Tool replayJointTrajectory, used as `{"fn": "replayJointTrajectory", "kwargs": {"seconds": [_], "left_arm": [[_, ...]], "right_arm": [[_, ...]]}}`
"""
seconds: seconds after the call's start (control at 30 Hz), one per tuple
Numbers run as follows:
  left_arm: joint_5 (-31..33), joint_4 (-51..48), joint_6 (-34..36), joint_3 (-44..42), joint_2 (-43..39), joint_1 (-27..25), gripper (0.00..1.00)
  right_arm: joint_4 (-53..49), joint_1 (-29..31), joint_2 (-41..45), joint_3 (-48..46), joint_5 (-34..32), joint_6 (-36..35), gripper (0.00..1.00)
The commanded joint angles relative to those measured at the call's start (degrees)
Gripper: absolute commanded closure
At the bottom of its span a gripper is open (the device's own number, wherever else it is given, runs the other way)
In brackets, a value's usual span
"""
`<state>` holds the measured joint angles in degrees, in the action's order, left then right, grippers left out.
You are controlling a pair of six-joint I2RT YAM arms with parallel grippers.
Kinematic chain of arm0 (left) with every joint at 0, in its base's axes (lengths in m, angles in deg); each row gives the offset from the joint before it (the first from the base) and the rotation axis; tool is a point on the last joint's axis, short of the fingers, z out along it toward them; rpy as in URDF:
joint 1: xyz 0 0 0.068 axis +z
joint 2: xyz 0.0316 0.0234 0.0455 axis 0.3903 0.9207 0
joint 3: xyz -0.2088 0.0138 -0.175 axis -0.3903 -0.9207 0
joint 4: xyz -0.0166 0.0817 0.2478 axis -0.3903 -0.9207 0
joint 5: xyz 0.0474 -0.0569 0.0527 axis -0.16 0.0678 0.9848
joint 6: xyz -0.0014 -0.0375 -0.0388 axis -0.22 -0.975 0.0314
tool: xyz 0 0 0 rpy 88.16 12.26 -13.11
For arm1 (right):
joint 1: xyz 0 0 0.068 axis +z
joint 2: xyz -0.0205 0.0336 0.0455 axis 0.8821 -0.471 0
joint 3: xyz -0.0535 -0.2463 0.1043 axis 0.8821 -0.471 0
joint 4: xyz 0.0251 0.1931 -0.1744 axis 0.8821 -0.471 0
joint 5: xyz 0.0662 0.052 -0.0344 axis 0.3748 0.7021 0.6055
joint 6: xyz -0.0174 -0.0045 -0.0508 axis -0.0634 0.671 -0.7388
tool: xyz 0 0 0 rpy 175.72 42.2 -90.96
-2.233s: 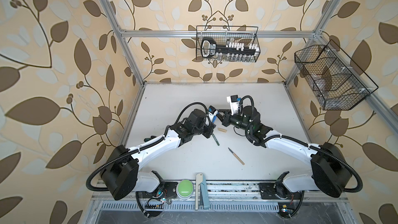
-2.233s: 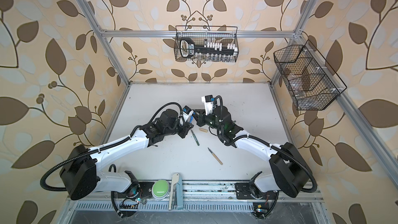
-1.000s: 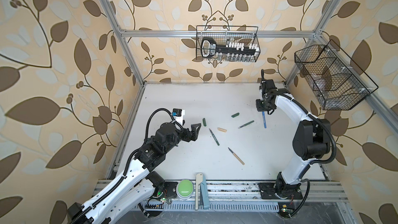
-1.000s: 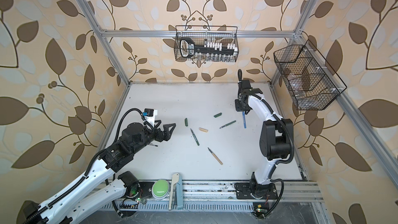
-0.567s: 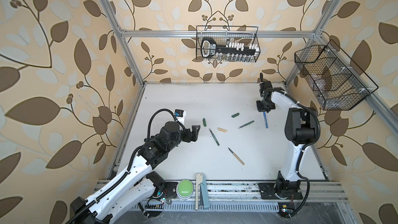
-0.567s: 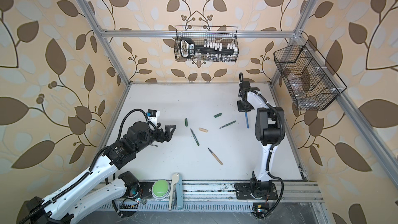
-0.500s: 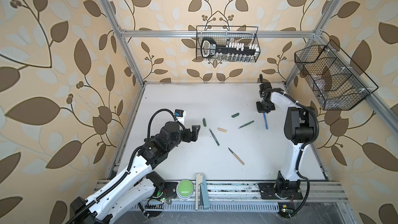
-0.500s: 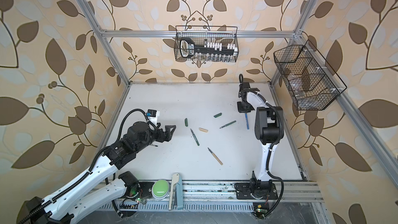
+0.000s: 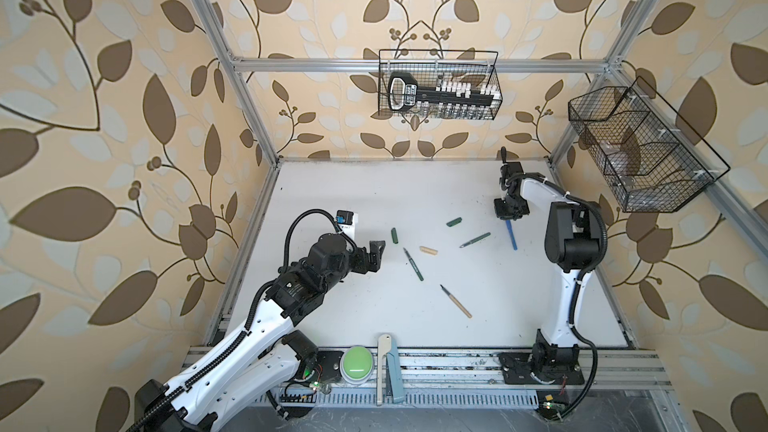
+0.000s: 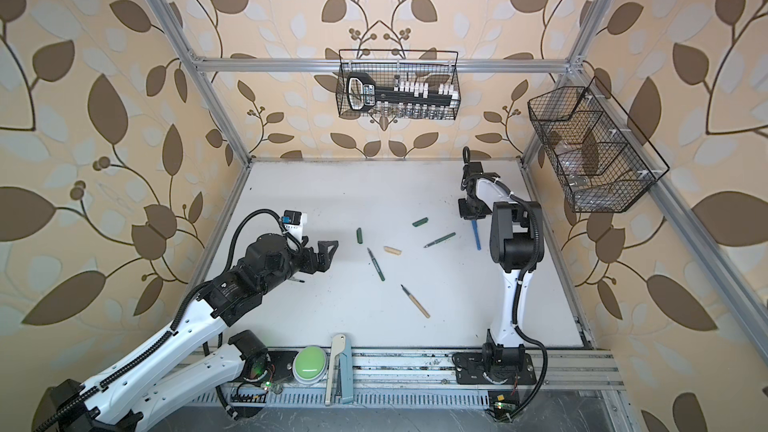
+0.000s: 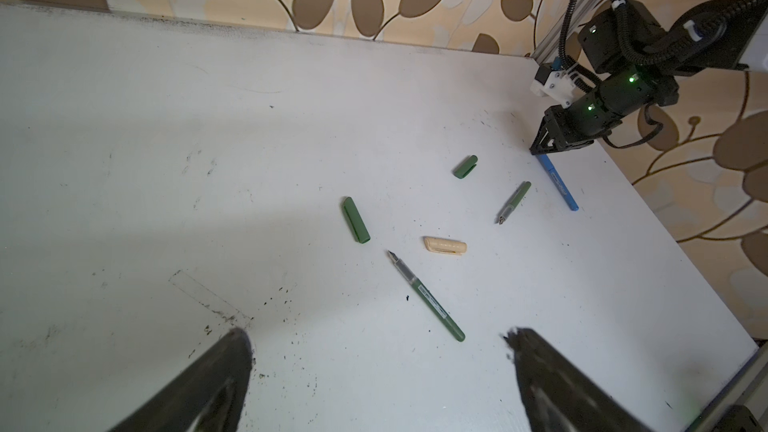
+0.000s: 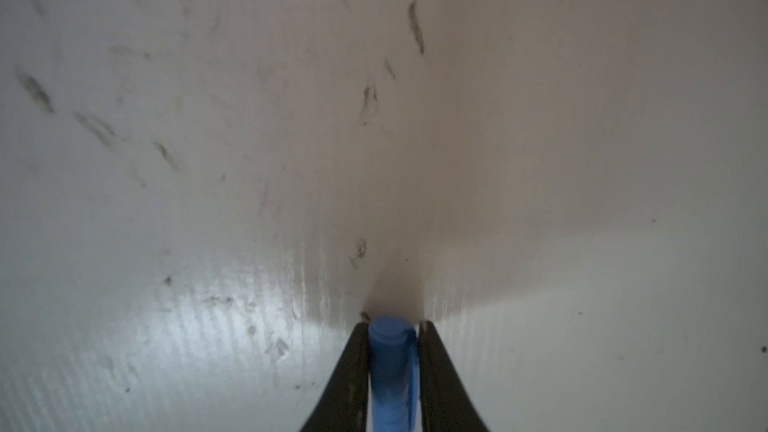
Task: Insert the pens into the pen caps
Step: 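Lower the capped blue pen onto the table and open the right gripper, then move the right gripper over the green fountain pen on the table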
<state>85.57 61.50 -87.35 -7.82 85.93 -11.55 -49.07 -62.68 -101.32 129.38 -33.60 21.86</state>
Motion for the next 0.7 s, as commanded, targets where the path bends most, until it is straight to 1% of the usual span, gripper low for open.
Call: {"fn": "replayJointTrajectory", "kwargs": {"seconds": [0.0,0.13,0.23,0.3,0.37,0.43,0.47,0.53,0.6,0.67], "left_arm": [[2.2,-0.1,1.2,2.8,0.2,0.0,0.01],[3.7,0.0,1.5,2.9,0.6,0.0,0.01],[4.4,1.1,1.9,3.1,1.0,0.0,0.01],[4.9,2.4,2.2,3.0,1.4,0.1,0.01],[7.9,2.8,1.9,3.1,1.6,0.0,0.01],[10.9,3.1,1.7,2.8,1.4,0.1,0.01],[12.6,3.1,1.7,2.6,1.0,0.1,0.01],[15.2,1.7,1.5,3.1,0.0,0.1,0.01],[17.8,-0.7,0.7,3.9,-1.5,0.0,0.01],[20.4,-2.8,-0.2,4.0,-3.2,0.0,0.01]], "right_arm": [[0.1,-0.1,-0.7,2.3,0.3,-1.4,0.71],[1.4,0.2,2.8,1.8,0.0,-1.6,0.64],[4.7,0.9,8.3,-0.4,0.6,-0.9,0.61],[9.9,2.4,13.9,-4.6,2.5,0.3,0.61],[16.6,4.6,20.8,-10.3,4.7,1.8,0.59],[20.3,7.4,26.7,-15.3,8.3,3.6,0.56],[20.2,8.8,29.0,-16.5,11.1,4.6,0.54],[16.9,11.8,31.9,-17.1,16.5,5.9,0.53],[13.4,16.1,33.7,-17.9,17.3,7.0,0.52],[10.7,21.8,34.6,-18.8,15.6,7.6,0.52]]}}
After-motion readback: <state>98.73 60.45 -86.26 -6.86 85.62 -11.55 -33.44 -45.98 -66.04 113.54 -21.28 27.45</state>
